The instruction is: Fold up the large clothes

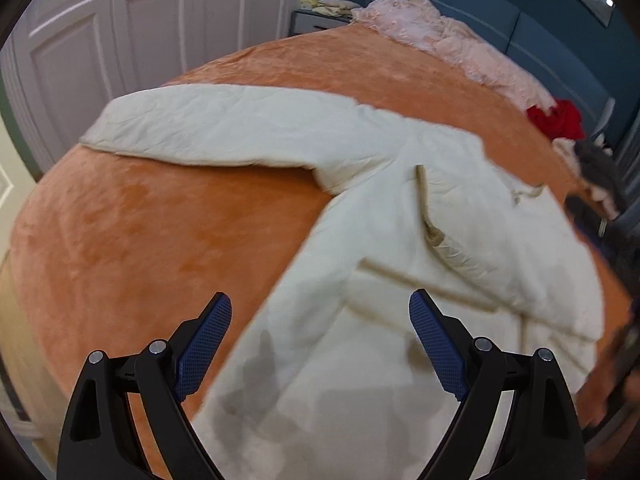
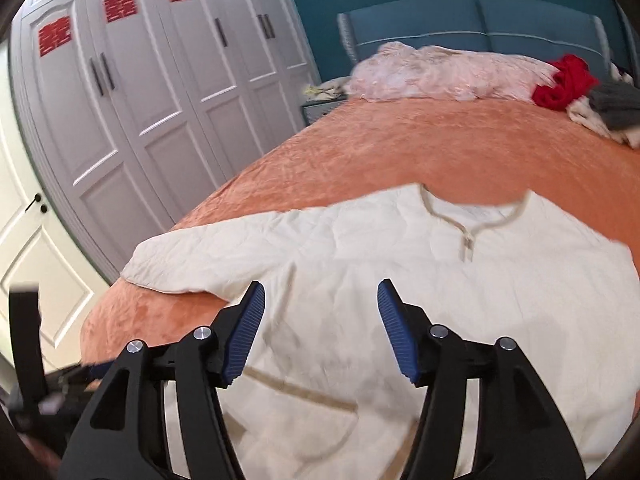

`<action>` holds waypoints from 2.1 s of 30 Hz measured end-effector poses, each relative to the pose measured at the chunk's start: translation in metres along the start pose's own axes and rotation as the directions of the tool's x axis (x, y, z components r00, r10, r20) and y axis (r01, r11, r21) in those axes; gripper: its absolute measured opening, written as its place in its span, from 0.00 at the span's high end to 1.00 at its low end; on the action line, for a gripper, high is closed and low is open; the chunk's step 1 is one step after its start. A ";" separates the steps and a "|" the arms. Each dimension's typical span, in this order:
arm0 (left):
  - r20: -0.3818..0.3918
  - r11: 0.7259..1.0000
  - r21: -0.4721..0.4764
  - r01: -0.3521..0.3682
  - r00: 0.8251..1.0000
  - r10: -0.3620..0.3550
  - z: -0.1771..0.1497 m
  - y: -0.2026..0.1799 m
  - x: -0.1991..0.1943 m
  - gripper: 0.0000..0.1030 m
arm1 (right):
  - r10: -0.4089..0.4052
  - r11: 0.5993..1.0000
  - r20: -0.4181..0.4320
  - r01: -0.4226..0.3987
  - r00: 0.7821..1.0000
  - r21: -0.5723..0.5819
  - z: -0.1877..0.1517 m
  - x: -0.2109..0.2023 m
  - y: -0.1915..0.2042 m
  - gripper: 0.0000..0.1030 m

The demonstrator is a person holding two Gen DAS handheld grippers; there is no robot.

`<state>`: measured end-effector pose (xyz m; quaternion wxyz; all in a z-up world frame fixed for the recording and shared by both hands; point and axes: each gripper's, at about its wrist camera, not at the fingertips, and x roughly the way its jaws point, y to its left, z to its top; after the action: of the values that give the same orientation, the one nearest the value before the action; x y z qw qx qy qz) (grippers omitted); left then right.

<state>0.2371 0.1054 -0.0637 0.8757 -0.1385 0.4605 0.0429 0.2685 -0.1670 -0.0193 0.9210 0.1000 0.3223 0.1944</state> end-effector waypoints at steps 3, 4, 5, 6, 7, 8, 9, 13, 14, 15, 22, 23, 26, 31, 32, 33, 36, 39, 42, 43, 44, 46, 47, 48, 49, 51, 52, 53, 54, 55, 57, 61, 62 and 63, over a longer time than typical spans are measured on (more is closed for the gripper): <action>-0.017 0.993 -0.016 0.120 0.993 -0.121 0.017 -0.026 0.017 0.15 | -0.063 0.991 0.005 0.062 0.998 0.116 -0.021 -0.022 -0.037 0.43; -0.045 0.988 -0.034 0.149 0.988 -0.150 0.022 -0.035 0.029 0.15 | -0.096 0.982 0.004 0.095 0.995 0.164 -0.029 -0.033 -0.054 0.40; -0.068 0.984 -0.052 0.171 0.982 -0.174 0.025 -0.041 0.039 0.15 | -0.134 0.968 0.001 0.131 0.991 0.216 -0.037 -0.045 -0.071 0.39; -0.095 0.975 -0.076 0.207 0.972 -0.213 0.027 -0.048 0.051 0.15 | -0.161 0.955 -0.005 0.157 0.987 0.253 -0.043 -0.049 -0.086 0.39; -0.119 0.970 -0.099 0.221 0.965 -0.232 0.029 -0.054 0.063 0.15 | -0.196 0.933 -0.019 0.193 0.980 0.303 -0.052 -0.058 -0.106 0.38; -0.136 0.962 -0.137 0.237 0.957 -0.256 0.032 -0.060 0.078 0.15 | -0.233 0.907 -0.034 0.230 0.972 0.352 -0.063 -0.066 -0.125 0.38; -0.139 0.956 -0.153 0.250 0.953 -0.271 0.033 -0.062 0.085 0.15 | -0.260 0.883 -0.044 0.256 0.965 0.393 -0.070 -0.072 -0.141 0.37; -0.135 0.953 -0.181 0.243 0.954 -0.269 0.039 -0.070 0.106 0.44 | -0.306 0.790 -0.066 0.292 0.950 0.540 -0.091 -0.082 -0.196 0.36; -0.135 0.953 -0.182 0.241 0.954 -0.267 0.042 -0.072 0.108 0.61 | -0.303 0.771 -0.069 0.287 0.951 0.568 -0.095 -0.081 -0.207 0.36; -0.140 0.956 -0.179 0.231 0.956 -0.257 0.044 -0.072 0.109 0.76 | -0.302 0.743 -0.077 0.285 0.950 0.606 -0.098 -0.078 -0.220 0.36; 0.016 0.982 -0.041 0.183 0.983 -0.182 0.068 -0.075 0.064 0.95 | -0.263 0.769 0.025 0.194 0.964 0.609 -0.070 -0.070 -0.230 0.91; 0.031 0.985 -0.029 0.173 0.985 -0.172 0.070 -0.073 0.061 0.95 | -0.281 0.791 0.044 0.206 0.959 0.576 -0.065 -0.075 -0.222 0.91; 0.017 0.994 0.024 0.103 0.995 -0.103 0.060 -0.069 0.073 0.95 | -0.350 0.822 -0.033 0.324 0.936 0.469 -0.070 -0.061 -0.208 0.91; -0.041 0.995 0.099 0.008 0.999 -0.004 0.025 -0.071 0.116 0.92 | -0.394 0.796 -0.177 0.431 0.902 0.425 -0.090 -0.026 -0.221 0.87; -0.015 0.993 0.115 -0.003 1.000 0.005 0.021 -0.072 0.117 0.91 | -0.414 0.788 -0.185 0.453 0.891 0.417 -0.085 -0.028 -0.219 0.83; 0.000 0.993 0.116 -0.003 1.000 0.003 0.019 -0.071 0.116 0.90 | -0.437 0.780 -0.195 0.477 0.878 0.405 -0.080 -0.030 -0.216 0.81; 0.025 0.995 0.097 0.021 0.999 -0.024 0.015 -0.064 0.117 0.87 | -0.561 0.750 -0.145 0.575 0.815 0.328 -0.065 -0.050 -0.185 0.75; 0.048 0.994 0.104 0.020 0.999 -0.025 0.013 -0.066 0.118 0.85 | -0.554 0.797 -0.057 0.548 0.831 0.254 -0.048 -0.049 -0.146 0.65; 0.066 0.993 0.122 0.003 0.998 -0.011 0.010 -0.074 0.118 0.84 | -0.469 0.870 -0.062 0.473 0.881 0.135 -0.040 -0.011 -0.112 0.63; 0.071 0.992 0.126 -0.002 0.997 -0.007 0.010 -0.075 0.118 0.83 | -0.459 0.880 -0.082 0.466 0.884 0.095 -0.041 0.007 -0.104 0.63; 0.072 0.992 0.127 -0.003 0.997 -0.006 0.009 -0.075 0.118 0.83 | -0.442 0.889 -0.108 0.450 0.891 0.078 -0.044 0.023 -0.101 0.63; 0.074 0.992 0.128 -0.004 0.997 -0.005 0.009 -0.075 0.119 0.83 | -0.409 0.900 -0.157 0.426 0.899 0.092 -0.053 0.044 -0.100 0.63; 0.077 0.992 0.130 -0.006 0.997 -0.004 0.008 -0.075 0.120 0.83 | -0.414 0.896 -0.171 0.433 0.894 0.094 -0.058 0.050 -0.100 0.63; 0.081 0.991 0.132 -0.008 0.997 -0.003 0.007 -0.075 0.120 0.82 | -0.430 0.890 -0.176 0.449 0.885 0.085 -0.065 0.056 -0.102 0.63; 0.085 0.991 0.136 -0.011 0.996 -0.001 0.007 -0.075 0.121 0.82 | -0.437 0.887 -0.173 0.454 0.883 0.078 -0.067 0.060 -0.103 0.63; 0.094 0.989 0.145 -0.022 0.996 0.008 0.005 -0.077 0.122 0.81 | -0.435 0.887 -0.176 0.454 0.883 0.086 -0.064 0.064 -0.106 0.63; 0.099 0.988 0.152 -0.032 0.995 0.017 0.004 -0.079 0.124 0.81 | -0.432 0.888 -0.176 0.451 0.885 0.090 -0.063 0.066 -0.108 0.63; 0.105 0.987 0.155 -0.038 0.994 0.022 0.004 -0.080 0.123 0.80 | -0.432 0.888 -0.176 0.451 0.885 0.090 -0.064 0.070 -0.108 0.63; 0.110 0.986 0.160 -0.047 0.994 0.029 0.003 -0.082 0.124 0.80 | -0.434 0.887 -0.174 0.453 0.884 0.088 -0.068 0.067 -0.108 0.62; 0.114 0.985 0.165 -0.054 0.993 0.036 0.002 -0.083 0.124 0.80 | -0.440 0.885 -0.172 0.458 0.881 0.081 -0.068 0.067 -0.107 0.62; 0.121 0.983 0.171 -0.066 0.992 0.045 0.002 -0.084 0.125 0.80 | -0.459 0.879 -0.166 0.473 0.873 0.059 -0.074 0.068 -0.099 0.62; 0.121 0.985 0.164 -0.056 0.992 0.036 0.002 -0.083 0.125 0.80 | -0.490 0.866 -0.151 0.499 0.859 0.030 -0.083 0.065 -0.092 0.62; 0.122 0.985 0.163 -0.054 0.992 0.034 0.002 -0.083 0.125 0.80 | -0.492 0.865 -0.149 0.501 0.858 0.027 -0.084 0.065 -0.091 0.62; 0.122 0.985 0.162 -0.053 0.992 0.033 0.002 -0.083 0.125 0.80 | -0.495 0.864 -0.148 0.503 0.856 0.025 -0.083 0.065 -0.091 0.62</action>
<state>0.3271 0.0197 -0.1475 0.9089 -0.0527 0.4125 0.0317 0.2891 -0.2171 -0.1480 0.9120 0.0283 0.4055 -0.0547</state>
